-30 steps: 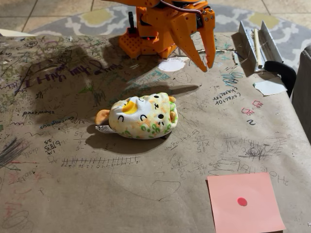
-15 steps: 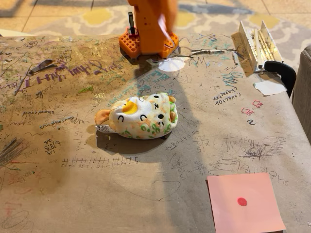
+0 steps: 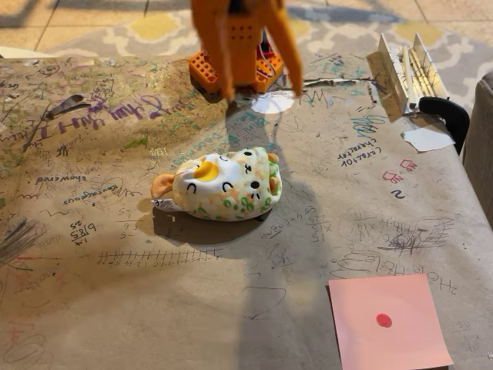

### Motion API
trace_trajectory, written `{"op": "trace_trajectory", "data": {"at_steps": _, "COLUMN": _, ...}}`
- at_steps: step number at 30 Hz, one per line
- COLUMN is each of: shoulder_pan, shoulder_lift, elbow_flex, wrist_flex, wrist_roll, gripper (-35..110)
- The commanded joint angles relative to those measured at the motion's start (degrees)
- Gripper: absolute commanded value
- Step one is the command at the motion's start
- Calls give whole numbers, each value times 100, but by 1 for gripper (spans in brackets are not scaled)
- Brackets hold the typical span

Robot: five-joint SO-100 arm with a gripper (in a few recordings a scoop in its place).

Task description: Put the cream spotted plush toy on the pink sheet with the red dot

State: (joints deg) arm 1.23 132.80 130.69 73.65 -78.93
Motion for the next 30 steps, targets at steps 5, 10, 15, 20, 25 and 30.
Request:
{"op": "trace_trajectory", "data": {"at_steps": 5, "shoulder_pan": 1169, "shoulder_lift": -1714, "elbow_flex": -633, "wrist_flex": -53, "wrist_roll": -2391, "gripper": 38}}
{"op": "trace_trajectory", "data": {"at_steps": 10, "shoulder_pan": 1248, "shoulder_lift": -2795, "elbow_flex": -677, "wrist_flex": -853, "wrist_roll": -2303, "gripper": 38}}
{"op": "trace_trajectory", "data": {"at_steps": 15, "shoulder_pan": 984, "shoulder_lift": -3410, "elbow_flex": -396, "wrist_flex": -1872, "wrist_roll": -1767, "gripper": 39}}
{"op": "trace_trajectory", "data": {"at_steps": 20, "shoulder_pan": 563, "shoulder_lift": -3656, "elbow_flex": -26, "wrist_flex": -3173, "wrist_roll": -967, "gripper": 35}}
{"op": "trace_trajectory", "data": {"at_steps": 25, "shoulder_pan": 404, "shoulder_lift": -3595, "elbow_flex": 35, "wrist_flex": -3305, "wrist_roll": -404, "gripper": 0}}
{"op": "trace_trajectory", "data": {"at_steps": 30, "shoulder_pan": 132, "shoulder_lift": -2909, "elbow_flex": 835, "wrist_flex": -4219, "wrist_roll": 431, "gripper": 0}}
